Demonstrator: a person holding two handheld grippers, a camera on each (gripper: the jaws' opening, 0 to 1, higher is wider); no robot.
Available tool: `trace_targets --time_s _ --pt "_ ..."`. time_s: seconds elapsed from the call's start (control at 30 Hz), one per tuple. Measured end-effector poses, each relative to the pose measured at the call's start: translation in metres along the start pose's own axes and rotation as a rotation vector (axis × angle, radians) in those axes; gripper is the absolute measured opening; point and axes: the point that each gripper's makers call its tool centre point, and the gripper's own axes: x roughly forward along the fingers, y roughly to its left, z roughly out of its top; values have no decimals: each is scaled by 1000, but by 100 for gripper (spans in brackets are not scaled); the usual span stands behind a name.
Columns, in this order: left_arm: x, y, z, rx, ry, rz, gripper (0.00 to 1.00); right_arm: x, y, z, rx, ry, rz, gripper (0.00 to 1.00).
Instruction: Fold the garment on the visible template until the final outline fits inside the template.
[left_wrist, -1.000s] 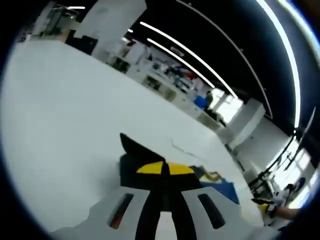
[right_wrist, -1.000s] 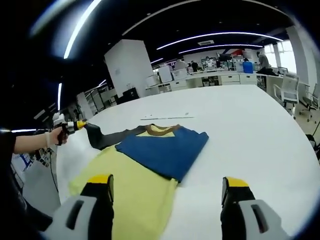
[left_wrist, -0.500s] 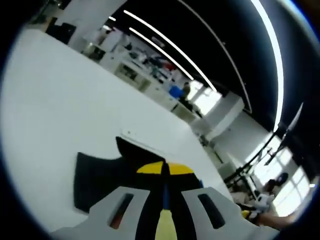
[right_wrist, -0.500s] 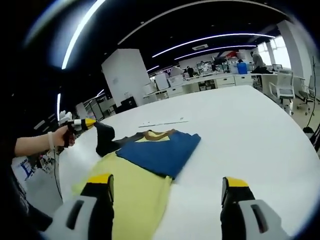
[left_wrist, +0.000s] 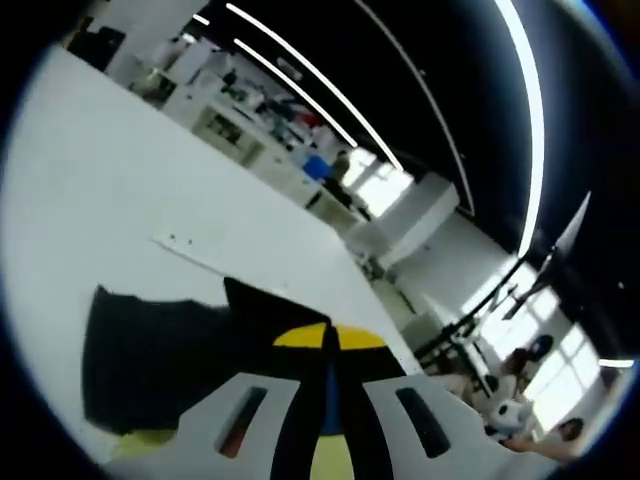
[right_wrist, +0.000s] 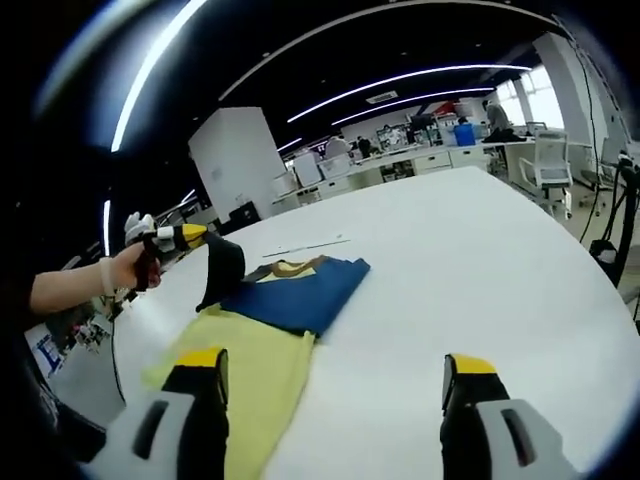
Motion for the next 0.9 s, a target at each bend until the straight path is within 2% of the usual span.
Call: trace_targets --time_s 0.23,0.37,0.6,0.9 --pt "38 -25 -25 -10 50 -61 0 -12 -13 -7 29 -8 -27 88" --pt "54 -33 -40 1 76 -82 0 -17 -17 -12 61 -23 -43 88" --pt "81 -21 -81 -3 164 -52 0 -19 -17 -21 95 -23 -56 88" --pt "98 -20 -112 45 254 -58 0 -20 -17 -27 110 -22 -72 87"
